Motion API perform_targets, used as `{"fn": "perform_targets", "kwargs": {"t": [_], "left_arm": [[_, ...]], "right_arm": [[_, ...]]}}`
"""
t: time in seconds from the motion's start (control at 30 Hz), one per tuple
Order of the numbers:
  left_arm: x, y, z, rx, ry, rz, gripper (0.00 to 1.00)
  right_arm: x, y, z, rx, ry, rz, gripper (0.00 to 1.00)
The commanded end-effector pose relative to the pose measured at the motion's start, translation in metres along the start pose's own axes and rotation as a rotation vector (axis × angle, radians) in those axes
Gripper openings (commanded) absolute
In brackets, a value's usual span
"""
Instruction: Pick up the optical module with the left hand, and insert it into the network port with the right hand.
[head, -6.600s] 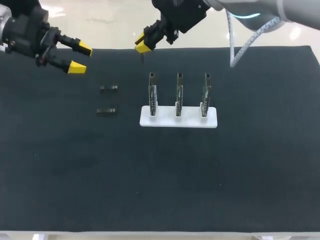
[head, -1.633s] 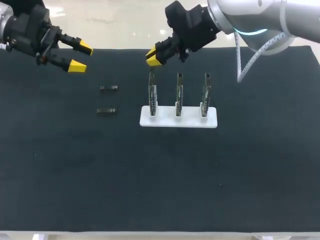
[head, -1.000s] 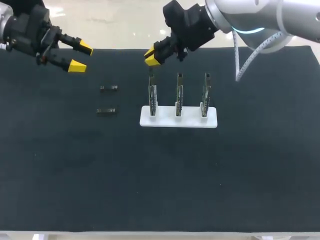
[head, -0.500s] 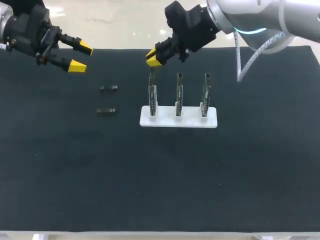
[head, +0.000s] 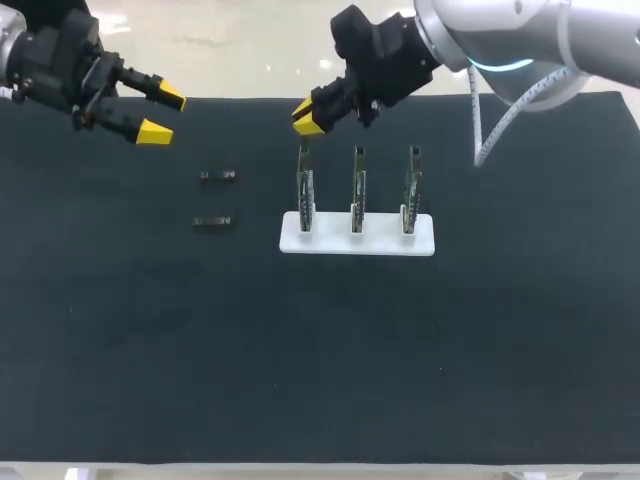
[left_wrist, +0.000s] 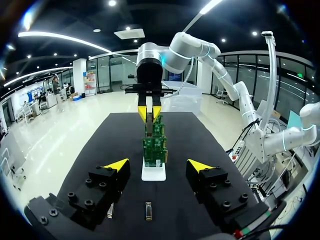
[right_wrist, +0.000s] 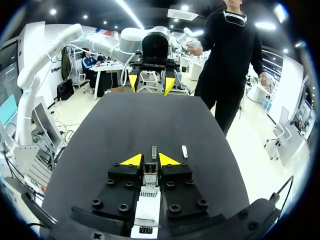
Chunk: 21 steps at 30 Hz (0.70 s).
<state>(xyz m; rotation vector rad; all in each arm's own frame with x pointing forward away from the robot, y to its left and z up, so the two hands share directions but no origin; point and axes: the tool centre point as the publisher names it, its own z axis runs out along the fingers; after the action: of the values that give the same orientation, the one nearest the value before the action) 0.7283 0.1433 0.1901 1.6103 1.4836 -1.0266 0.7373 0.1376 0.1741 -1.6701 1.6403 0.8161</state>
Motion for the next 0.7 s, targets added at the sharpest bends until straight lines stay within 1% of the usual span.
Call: {"fn": "perform_targets", "kwargs": {"t": [0.03,0.7], "left_arm": [[-0.0005,0.0008,0.0001,0.001,0.004,-0.001,1.0],[-0.0005,0.0008,0.0001,0.001,0.004,-0.001,1.0]], "right_arm": [[0.002,0.0014,0.0013,0.006,-0.005,-0.002,0.0],[0.0074,-0.002,0.0086,0.012,-0.023,-0.013,0.0]]}}
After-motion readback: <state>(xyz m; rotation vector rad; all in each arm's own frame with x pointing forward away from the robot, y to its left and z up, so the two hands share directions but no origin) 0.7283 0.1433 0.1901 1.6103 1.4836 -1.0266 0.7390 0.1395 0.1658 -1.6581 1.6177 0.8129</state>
